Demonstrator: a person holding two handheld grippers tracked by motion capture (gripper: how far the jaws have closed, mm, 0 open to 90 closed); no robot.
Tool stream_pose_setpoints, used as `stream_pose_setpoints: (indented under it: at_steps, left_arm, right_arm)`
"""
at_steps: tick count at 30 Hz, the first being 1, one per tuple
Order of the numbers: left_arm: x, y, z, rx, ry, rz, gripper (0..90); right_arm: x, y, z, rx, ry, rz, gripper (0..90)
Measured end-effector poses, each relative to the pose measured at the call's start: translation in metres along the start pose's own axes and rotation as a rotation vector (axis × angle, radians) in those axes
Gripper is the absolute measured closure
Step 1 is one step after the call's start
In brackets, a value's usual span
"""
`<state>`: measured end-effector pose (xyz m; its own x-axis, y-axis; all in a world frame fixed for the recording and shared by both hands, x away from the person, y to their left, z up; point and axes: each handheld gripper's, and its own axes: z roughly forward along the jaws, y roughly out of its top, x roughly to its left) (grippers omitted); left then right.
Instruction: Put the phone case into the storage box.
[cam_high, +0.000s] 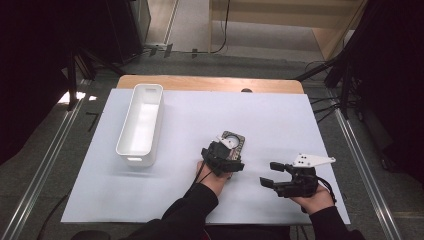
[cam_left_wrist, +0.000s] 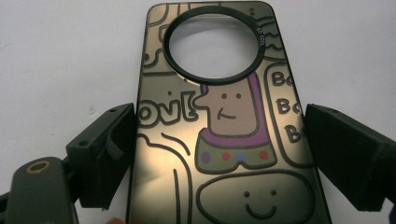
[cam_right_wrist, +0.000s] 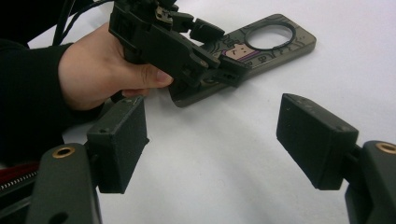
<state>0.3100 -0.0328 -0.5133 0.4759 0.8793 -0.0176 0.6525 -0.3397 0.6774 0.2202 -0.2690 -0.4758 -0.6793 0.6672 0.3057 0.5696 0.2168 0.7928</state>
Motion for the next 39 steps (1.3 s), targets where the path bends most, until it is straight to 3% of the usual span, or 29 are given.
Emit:
stream_pose_setpoints:
  at_steps: [10,23,33,39]
  left_arm:
    - [0.011,0.006,-0.007,-0.007,-0.026,-0.019,11.5]
    - [0.029,0.024,-0.025,-0.027,-0.126,-0.089,11.5]
    - [0.044,0.033,-0.045,-0.055,-0.222,-0.107,11.5]
    - [0.052,0.04,-0.057,-0.065,-0.255,-0.101,11.5]
  right_arm:
    - [0.0,0.0,0.0,0.001,-0.001,0.001,23.7]
    - [0.0,0.0,0.001,-0.001,-0.003,0.002,23.7]
    - [-0.001,0.0,0.001,0.002,-0.007,0.006,23.8]
    - [-0.001,0.001,0.002,0.0,-0.008,0.014,23.8]
